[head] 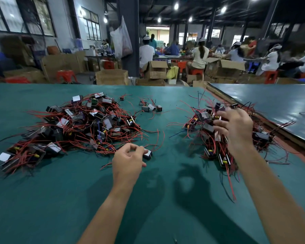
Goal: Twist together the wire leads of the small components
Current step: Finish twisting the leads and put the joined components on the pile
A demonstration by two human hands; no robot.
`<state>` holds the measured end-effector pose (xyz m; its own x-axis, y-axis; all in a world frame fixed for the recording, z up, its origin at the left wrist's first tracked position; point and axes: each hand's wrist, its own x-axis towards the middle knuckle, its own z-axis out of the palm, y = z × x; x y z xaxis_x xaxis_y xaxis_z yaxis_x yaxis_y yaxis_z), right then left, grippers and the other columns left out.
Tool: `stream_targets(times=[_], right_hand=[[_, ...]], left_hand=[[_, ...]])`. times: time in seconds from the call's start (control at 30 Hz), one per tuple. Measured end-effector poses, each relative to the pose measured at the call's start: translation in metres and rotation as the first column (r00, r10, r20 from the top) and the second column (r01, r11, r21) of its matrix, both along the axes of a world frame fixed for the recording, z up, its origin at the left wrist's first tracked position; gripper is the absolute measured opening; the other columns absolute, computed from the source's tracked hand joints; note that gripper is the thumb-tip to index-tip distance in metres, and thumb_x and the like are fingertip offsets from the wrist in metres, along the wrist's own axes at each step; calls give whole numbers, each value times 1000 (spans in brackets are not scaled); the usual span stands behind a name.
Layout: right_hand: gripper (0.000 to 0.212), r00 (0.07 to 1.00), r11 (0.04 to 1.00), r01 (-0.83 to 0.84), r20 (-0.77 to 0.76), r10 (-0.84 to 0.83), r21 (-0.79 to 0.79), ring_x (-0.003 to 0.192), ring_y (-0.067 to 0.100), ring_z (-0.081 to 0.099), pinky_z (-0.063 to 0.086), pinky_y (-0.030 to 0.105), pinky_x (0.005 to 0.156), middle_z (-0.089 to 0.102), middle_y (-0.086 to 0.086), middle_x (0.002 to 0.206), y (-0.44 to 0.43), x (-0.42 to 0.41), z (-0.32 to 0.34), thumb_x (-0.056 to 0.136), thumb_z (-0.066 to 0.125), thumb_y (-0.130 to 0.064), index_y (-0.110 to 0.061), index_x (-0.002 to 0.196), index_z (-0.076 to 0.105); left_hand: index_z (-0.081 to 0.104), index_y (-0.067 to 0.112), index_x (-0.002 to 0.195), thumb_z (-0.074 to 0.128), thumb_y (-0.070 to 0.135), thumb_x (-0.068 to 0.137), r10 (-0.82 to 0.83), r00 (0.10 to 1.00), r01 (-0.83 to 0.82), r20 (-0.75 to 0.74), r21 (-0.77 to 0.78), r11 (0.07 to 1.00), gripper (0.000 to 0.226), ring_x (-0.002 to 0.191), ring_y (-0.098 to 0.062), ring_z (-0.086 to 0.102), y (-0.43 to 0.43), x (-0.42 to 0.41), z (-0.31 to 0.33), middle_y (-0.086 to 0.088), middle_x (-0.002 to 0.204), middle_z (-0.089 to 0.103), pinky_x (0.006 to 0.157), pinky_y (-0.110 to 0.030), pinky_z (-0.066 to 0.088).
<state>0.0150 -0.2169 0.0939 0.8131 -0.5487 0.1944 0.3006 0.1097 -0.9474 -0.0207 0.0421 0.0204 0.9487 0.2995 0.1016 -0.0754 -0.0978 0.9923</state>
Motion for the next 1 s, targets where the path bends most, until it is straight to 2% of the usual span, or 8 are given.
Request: stream_targets(times=[0.1, 0.2, 0.3, 0.4, 0.47, 0.63, 0.83, 1.0], right_hand=[[55, 996, 963, 2, -90, -27, -271, 57, 6, 61, 52, 22, 46, 66, 5, 95, 16, -13, -35, 90, 58, -3, -11, 141, 38], [28, 980, 849, -165, -178, 85, -501, 55, 13, 59, 55, 36, 54, 68, 2, 81, 52, -17, -63, 85, 55, 6, -11, 108, 61], [27, 964, 684, -267, -201, 176, -679, 64, 14, 61, 58, 43, 68, 69, -8, 82, 76, -16, -64, 81, 60, -3, -29, 86, 61], [29, 978, 503, -190, -115, 176, -843, 97, 13, 59, 50, 35, 92, 64, -8, 108, 80, -4, -53, 80, 62, -10, -24, 105, 64], [40, 984, 310, -169, -141, 111, -935, 127, 23, 42, 31, 30, 109, 50, 3, 132, 77, 14, -44, 82, 62, -13, -15, 122, 58], [60, 963, -161, -150, -107, -247, -976, 146, 37, -1, -2, 59, 116, 12, 14, 157, 73, 51, -45, 80, 59, -29, -21, 136, 42], [58, 846, -298, -394, -217, -488, -869, 144, 50, 1, -6, 69, 112, 10, 12, 160, 36, 83, -65, 85, 50, -48, -29, 139, 42], [49, 854, -485, -402, -127, -505, -777, 143, 48, 7, -9, 65, 113, 9, 9, 162, -2, 90, -85, 95, 35, -46, -33, 141, 42]], left_hand=[[67, 10, 75, 65, 23, 87, -54, 998, 55, -21, 61, 997, 18, 50, -15, 65, -5, -1, 0, 4, 76, 75, 55, -28, 48], [61, 11, 81, 65, 26, 84, -66, 998, 68, -24, 116, 991, 15, 48, -15, 65, -9, -1, -2, -3, 73, 74, 51, -27, 48], [52, 18, 87, 65, 25, 81, -59, 995, 71, -77, 169, 983, 16, 51, -19, 65, -9, 2, -6, 0, 63, 71, 53, -31, 48], [56, 19, 76, 63, 24, 78, -35, 994, 60, -102, 254, 965, 9, 63, -24, 69, -8, 5, -10, 3, 61, 70, 67, -40, 57], [59, 20, 71, 62, 26, 77, -51, 994, 78, -102, 280, 957, 8, 65, -22, 70, -7, 5, -9, 5, 60, 69, 70, -40, 57], [62, 17, 71, 64, 25, 76, -116, 983, 154, -143, 292, 944, 10, 71, -25, 70, -10, 3, -7, 1, 67, 68, 71, -43, 58], [62, 18, 70, 64, 20, 77, -159, 976, 199, -150, 311, 929, 8, 68, -24, 70, -11, 3, -10, 5, 64, 67, 68, -46, 59], [61, 19, 69, 63, 19, 78, -166, 975, 207, -149, 322, 924, 9, 67, -24, 70, -10, 2, -12, 5, 65, 67, 67, -43, 59]])
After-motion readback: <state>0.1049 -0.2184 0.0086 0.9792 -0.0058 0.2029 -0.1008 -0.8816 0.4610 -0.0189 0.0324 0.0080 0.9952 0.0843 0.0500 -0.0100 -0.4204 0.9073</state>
